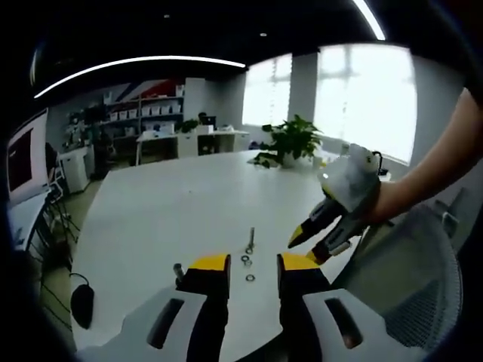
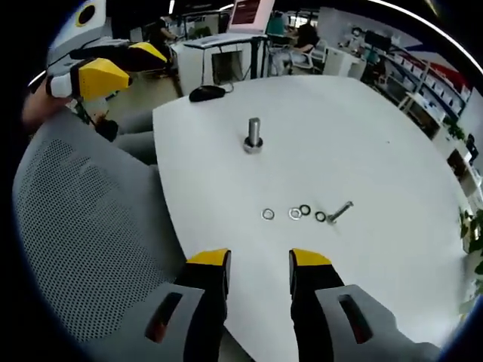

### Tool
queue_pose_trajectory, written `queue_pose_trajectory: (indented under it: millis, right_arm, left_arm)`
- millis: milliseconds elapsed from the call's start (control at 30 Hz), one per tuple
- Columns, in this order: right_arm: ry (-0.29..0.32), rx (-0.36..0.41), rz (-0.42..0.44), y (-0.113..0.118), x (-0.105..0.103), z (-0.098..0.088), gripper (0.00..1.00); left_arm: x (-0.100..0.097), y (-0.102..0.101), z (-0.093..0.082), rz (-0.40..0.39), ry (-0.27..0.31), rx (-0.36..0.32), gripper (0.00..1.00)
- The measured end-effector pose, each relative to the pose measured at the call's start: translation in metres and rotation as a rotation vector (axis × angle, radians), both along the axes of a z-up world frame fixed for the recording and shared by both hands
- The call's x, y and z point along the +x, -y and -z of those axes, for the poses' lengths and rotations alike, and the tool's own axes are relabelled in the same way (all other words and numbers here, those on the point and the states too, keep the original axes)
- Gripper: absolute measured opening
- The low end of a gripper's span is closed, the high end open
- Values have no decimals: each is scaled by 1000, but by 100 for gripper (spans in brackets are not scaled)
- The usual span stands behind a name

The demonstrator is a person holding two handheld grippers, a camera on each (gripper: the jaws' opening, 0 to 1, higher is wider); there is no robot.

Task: Place the washer onto the threaded stud by aligning its center hole with the stud, sliding it down to the base, and recovering from edge contact or off-axis alignment until the washer reaches the visible bottom stop.

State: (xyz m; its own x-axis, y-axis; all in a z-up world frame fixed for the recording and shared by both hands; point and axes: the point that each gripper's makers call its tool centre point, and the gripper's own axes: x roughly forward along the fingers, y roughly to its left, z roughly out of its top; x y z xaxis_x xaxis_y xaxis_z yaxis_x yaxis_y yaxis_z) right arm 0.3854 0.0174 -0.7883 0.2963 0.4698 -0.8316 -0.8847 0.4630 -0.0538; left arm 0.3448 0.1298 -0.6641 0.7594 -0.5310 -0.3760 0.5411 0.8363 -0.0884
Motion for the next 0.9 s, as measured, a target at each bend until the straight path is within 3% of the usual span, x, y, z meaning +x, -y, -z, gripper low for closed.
queue_pose_trajectory:
  millis: [133, 467, 600, 900]
  right_arm:
    - [-44, -13, 11, -6, 6, 10, 32]
    - [-80, -80, -44, -17, 18, 30, 31]
    - [-54, -88, -62, -20, 26, 34, 28]
    - [-98, -118, -78, -27, 30, 49, 28]
  left_arm:
    - [0, 0, 4, 3, -15, 7, 25]
    - [0, -2, 5, -8, -17, 13, 25]
    - [0, -2, 9, -7, -29, 26, 25]
    - [1, -4, 10, -19, -33, 33, 25]
